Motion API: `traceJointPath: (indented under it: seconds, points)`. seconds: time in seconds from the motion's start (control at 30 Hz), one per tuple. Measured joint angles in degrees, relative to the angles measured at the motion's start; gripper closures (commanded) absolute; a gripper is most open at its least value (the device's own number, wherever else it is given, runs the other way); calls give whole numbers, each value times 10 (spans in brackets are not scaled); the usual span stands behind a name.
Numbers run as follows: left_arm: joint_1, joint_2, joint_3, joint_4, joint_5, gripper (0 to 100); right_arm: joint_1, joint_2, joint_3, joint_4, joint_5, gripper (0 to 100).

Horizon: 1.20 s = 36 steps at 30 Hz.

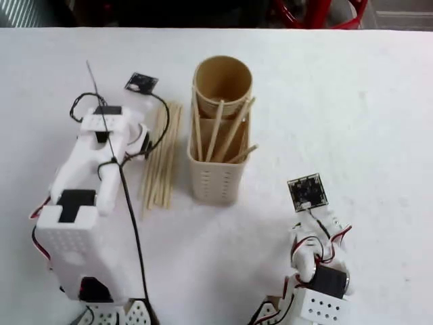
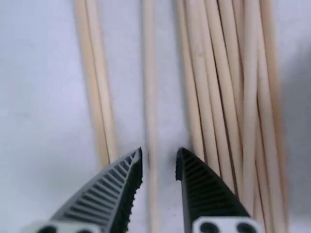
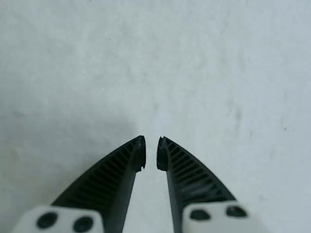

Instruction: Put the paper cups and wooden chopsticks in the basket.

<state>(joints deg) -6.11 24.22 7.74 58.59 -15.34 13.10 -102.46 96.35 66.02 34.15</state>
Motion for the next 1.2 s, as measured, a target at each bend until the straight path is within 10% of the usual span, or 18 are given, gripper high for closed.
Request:
traceJointPath:
  seconds: [0.7,1.2]
  points:
    - [-1,-22,4,23,0,976,0,0,0,0,0,942]
    - [54,-644,239,-25,22,977,0,0,0,0,0,942]
